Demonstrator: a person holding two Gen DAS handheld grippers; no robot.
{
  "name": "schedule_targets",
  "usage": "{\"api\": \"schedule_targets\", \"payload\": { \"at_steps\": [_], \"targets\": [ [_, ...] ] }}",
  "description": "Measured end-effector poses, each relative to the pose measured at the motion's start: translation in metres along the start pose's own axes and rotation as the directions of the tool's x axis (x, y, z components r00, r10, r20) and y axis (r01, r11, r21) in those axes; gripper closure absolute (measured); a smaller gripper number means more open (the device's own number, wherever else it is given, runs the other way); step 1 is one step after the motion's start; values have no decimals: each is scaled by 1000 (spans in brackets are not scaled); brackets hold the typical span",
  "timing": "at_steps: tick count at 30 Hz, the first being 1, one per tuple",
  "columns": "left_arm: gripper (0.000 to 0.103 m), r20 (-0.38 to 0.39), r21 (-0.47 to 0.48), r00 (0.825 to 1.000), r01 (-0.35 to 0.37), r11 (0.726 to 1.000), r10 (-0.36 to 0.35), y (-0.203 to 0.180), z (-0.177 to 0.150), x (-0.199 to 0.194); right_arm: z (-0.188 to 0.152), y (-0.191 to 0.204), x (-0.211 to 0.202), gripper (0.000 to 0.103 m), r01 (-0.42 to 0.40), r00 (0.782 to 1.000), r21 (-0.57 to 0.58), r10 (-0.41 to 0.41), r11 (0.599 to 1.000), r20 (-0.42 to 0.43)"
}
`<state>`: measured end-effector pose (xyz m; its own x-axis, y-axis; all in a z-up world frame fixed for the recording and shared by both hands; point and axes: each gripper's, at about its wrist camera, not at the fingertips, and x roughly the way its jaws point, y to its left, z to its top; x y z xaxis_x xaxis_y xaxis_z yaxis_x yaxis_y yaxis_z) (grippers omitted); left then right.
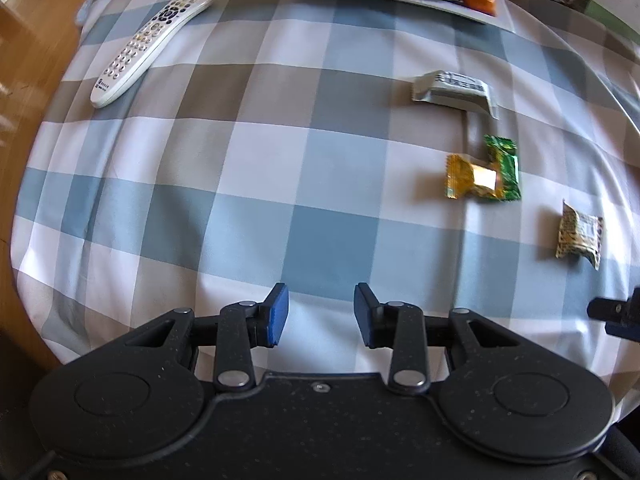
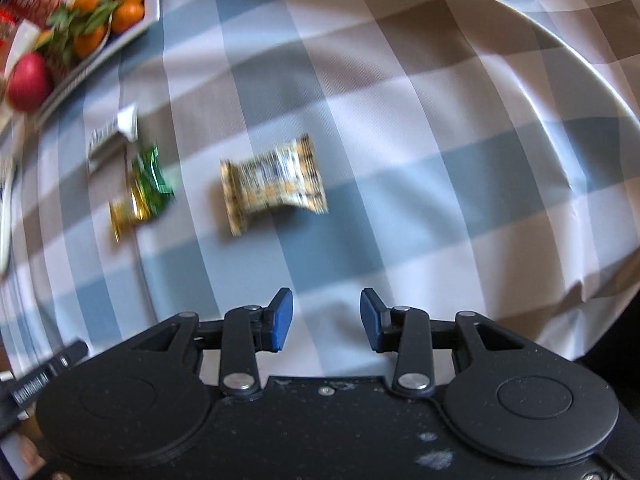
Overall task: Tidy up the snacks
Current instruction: 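Move both open grippers back toward the remaining snack packets, then grasp the brown patterned packet with the right gripper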
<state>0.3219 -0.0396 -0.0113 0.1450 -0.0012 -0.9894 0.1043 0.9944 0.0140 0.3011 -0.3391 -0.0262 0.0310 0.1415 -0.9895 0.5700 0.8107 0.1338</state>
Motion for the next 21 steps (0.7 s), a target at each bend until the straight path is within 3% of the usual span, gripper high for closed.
{"api": "schedule_targets", "payload": {
  "at_steps": [13,21],
  "targets": [
    [57,-23,87,999,39,995,-38,-14,-2,4,13,28,18,62,18,1000,46,-19,999,20],
    [57,-44,59,997,68,996,-65,-9,1,4,25,33,23,62,39,999,70,-41,997,26]
  ]
}}
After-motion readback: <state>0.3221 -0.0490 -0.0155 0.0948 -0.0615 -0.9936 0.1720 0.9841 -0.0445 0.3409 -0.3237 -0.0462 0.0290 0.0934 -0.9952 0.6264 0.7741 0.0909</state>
